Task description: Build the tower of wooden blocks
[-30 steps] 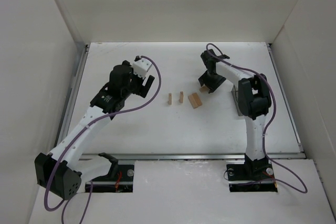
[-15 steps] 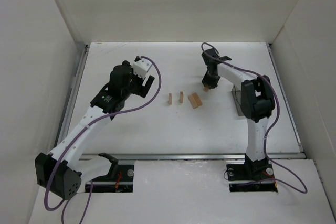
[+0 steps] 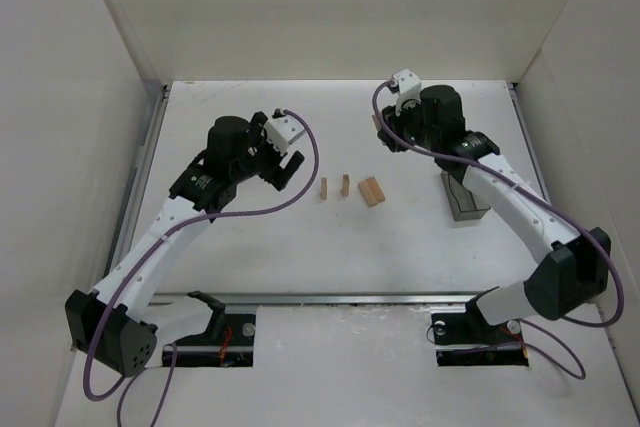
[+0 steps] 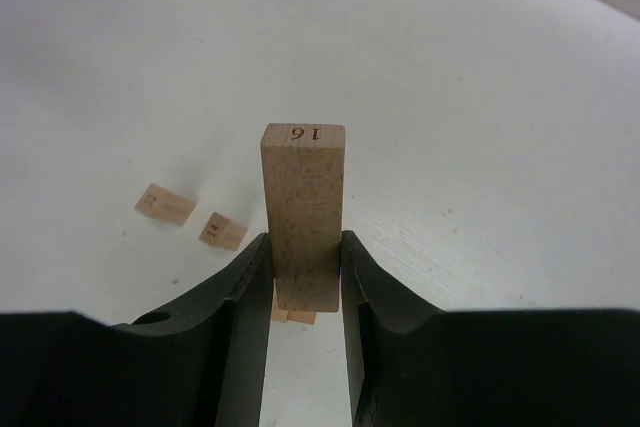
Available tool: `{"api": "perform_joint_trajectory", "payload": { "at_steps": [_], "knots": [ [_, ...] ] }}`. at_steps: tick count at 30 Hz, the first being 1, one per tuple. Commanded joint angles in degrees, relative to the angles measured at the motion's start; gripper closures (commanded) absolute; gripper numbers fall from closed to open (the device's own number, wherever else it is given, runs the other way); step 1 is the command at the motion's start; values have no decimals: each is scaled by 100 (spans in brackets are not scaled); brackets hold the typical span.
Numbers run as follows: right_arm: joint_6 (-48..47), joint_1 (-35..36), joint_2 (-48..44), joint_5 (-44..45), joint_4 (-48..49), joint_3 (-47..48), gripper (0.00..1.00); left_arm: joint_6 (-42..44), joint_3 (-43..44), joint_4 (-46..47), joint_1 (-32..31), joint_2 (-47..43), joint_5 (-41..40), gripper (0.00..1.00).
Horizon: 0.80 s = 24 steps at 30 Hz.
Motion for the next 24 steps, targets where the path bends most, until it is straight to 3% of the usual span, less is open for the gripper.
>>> {"api": "perform_joint_trajectory", "payload": {
  "at_steps": [1, 8, 13, 24],
  "knots": [
    [-1238, 41, -239, -1420, 229, -305, 100, 691, 404, -117, -15, -77, 1475, 24],
    [-2775, 418, -1100, -1754, -360, -711, 100, 1484, 352, 181, -15, -200, 3610, 23],
    [-3427, 646, -1769, -1939, -607, -1001, 100, 1562, 352, 288, -15, 116, 4463, 21],
    [-3797, 1332, -1893, -1843, -1257, -895, 100, 1264, 509, 1254, -471, 485, 4378, 26]
  ]
}}
